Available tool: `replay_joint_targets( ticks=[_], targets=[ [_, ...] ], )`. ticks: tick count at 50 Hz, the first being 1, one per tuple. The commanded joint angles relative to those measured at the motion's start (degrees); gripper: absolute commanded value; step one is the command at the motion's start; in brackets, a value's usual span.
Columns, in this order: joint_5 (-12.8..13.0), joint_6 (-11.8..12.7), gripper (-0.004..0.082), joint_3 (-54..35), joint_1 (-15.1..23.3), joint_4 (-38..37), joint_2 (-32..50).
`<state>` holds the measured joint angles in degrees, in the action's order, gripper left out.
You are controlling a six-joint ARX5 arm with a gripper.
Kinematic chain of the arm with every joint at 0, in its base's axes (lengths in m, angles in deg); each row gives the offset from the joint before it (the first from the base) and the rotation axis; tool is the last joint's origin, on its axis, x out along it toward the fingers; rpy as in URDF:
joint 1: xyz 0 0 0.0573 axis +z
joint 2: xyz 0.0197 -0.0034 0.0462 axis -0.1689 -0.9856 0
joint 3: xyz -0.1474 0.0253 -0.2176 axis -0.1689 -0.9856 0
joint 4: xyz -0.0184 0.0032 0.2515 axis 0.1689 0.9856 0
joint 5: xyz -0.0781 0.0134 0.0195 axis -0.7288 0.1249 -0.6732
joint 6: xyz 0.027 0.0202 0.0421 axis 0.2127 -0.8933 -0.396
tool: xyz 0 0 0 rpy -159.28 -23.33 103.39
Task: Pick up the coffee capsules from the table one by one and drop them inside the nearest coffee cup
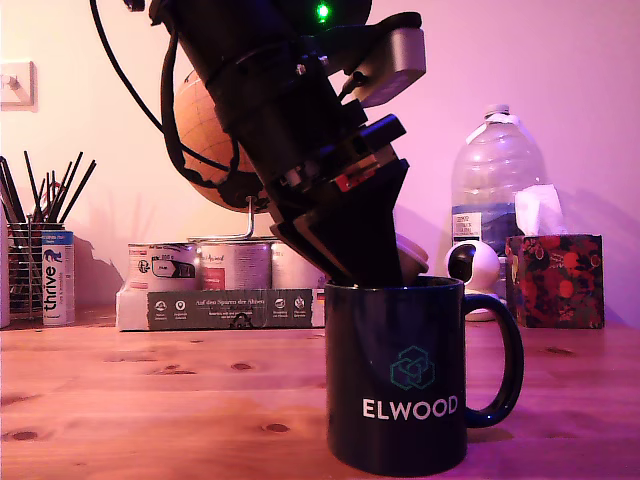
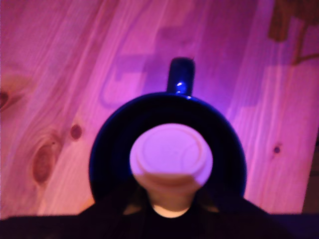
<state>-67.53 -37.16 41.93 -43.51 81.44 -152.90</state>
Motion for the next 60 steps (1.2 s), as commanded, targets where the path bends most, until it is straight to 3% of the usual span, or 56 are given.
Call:
replay_joint_targets(
  ticks=[1, 29, 31, 36, 39, 53, 60],
  targets=[
    [0.4, -0.4, 0.0181, 0.7, -0.4, 0.0, -0.9],
    [0.5, -0.3, 0.0197, 0.7, -0.6, -0.8, -0.9],
    [0.2, 0.7, 0.0264, 0.7, -0.6, -1.1, -0.9],
    [-0.3, 0.7, 0.0562, 1.4, -0.6, -1.0, -0.9],
    [-0.3, 2.0, 0.0633, 1.7, -0.6, -1.1, -0.9],
    [-0.4, 2.2, 0.0613, 2.5, -0.9, -0.9, -0.8],
    [-0.6, 2.2, 0.0533, 2.5, -1.0, -0.8, -0.7]
  ],
)
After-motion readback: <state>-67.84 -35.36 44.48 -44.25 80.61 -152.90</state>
